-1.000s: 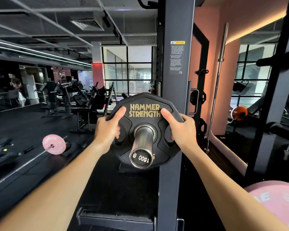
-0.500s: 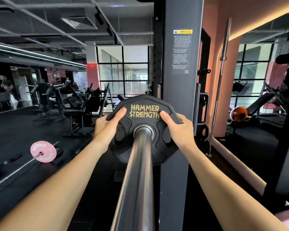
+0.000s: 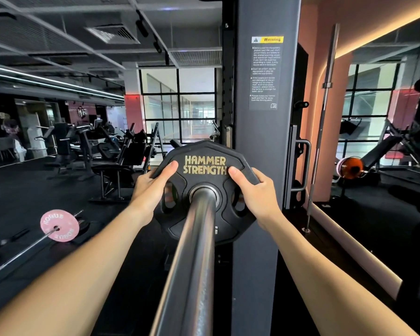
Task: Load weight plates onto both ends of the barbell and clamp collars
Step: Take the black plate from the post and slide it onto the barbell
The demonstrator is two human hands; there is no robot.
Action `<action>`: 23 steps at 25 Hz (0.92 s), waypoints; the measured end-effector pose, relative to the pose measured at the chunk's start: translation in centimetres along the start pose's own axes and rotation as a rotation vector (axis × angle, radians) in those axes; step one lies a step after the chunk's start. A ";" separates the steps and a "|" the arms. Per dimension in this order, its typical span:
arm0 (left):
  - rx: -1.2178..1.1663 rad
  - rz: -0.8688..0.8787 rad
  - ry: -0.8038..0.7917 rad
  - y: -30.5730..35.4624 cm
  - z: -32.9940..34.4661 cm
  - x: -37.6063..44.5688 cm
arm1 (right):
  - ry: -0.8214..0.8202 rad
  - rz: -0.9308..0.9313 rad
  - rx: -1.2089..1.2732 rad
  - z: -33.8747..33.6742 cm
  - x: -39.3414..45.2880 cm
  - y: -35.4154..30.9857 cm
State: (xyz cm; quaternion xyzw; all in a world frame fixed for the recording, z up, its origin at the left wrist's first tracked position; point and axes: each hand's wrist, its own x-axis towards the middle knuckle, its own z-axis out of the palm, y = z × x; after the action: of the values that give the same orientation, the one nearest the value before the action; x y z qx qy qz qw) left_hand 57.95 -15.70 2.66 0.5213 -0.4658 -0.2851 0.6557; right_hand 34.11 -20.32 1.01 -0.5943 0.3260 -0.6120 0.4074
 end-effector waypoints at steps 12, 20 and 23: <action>0.294 0.086 -0.116 14.5 -2.5 -12.3 | -0.009 -0.018 -0.554 -4.6 -6.3 -12.8; 0.336 0.246 -0.321 20.7 3.5 -23.7 | -0.131 -0.018 -0.672 -11.8 -17.7 -21.2; 0.321 0.240 -0.391 21.1 7.6 -26.3 | -0.078 -0.044 -0.718 -16.4 -20.6 -23.7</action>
State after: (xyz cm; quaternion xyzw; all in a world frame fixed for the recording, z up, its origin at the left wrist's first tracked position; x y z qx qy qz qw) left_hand 38.08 9.98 14.62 0.4948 -0.6810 -0.2232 0.4915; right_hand 14.37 7.38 11.09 -0.7294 0.4914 -0.4439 0.1718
